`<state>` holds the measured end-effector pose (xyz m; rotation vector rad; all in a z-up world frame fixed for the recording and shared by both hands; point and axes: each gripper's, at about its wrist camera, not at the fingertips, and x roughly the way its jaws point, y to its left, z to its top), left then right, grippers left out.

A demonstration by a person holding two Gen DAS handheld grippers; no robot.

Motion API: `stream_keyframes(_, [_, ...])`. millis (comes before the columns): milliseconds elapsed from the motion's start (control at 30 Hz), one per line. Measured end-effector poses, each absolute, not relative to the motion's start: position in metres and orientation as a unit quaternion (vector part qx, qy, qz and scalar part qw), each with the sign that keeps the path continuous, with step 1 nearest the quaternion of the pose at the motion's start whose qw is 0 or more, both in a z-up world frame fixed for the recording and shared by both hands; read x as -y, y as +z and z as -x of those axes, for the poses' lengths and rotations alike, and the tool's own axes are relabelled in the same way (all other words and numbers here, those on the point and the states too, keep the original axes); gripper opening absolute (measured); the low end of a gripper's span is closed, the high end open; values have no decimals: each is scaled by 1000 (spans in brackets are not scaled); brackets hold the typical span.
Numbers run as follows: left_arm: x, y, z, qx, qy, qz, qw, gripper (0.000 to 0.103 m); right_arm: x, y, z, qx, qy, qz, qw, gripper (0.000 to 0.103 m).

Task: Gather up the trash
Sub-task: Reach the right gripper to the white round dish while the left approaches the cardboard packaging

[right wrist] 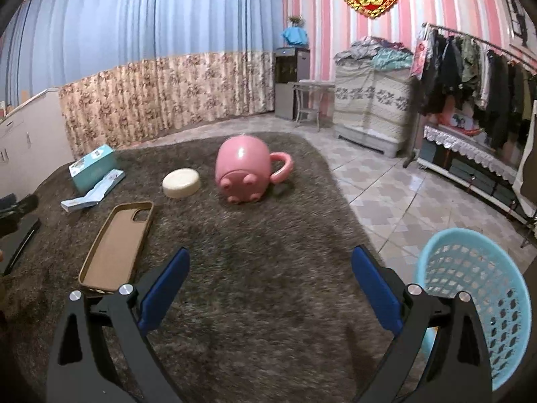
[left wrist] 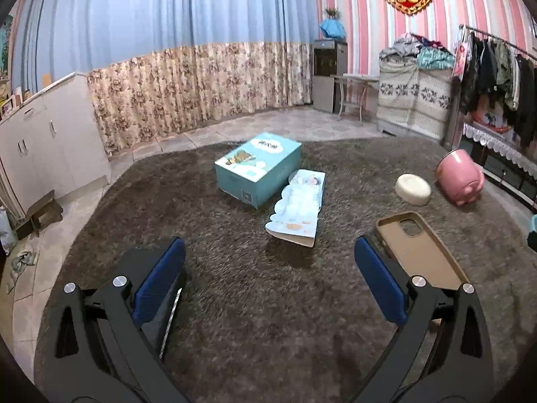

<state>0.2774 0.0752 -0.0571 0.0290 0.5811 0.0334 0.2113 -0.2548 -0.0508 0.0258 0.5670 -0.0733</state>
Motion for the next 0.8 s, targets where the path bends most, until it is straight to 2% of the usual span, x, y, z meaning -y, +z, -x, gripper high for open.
stream_keyframes(233, [-70, -69, -329, -309, -2, -9, 951, 97, 248, -53, -246, -296, -12, -18, 955, 95])
stream_keyframes(433, [-76, -98, -363, -372, -17, 12, 928, 97, 236, -41, -286, -297, 17, -33, 954, 95])
stream_keyframes(800, [-80, -97, -348, -339, 10, 23, 940, 97, 175, -66, -353, -326, 52, 11, 944, 94])
